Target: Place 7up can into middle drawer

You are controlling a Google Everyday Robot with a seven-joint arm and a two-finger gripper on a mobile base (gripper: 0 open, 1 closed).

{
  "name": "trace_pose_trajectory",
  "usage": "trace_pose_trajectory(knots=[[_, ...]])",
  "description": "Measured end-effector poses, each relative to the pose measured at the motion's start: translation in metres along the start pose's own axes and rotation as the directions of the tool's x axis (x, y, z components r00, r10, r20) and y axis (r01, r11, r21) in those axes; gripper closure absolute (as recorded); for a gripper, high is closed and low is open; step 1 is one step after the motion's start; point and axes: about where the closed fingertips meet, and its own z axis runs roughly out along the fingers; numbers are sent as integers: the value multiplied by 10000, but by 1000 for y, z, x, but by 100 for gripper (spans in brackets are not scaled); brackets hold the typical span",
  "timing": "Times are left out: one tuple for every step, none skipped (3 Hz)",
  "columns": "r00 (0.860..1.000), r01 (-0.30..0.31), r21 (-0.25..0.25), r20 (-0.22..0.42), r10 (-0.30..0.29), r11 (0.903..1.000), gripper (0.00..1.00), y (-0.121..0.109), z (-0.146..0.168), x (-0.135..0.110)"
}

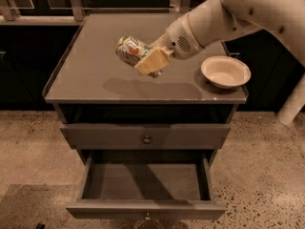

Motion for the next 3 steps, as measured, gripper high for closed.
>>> trace_pose_trajectory(knots=[[9925,-202,418,1216,150,9989,100,50,-11,-9],[9856,-986,910,1466,846,9910,100,50,-11,23],[9858,-980,925,1453,839,9909,100,49,-12,24]])
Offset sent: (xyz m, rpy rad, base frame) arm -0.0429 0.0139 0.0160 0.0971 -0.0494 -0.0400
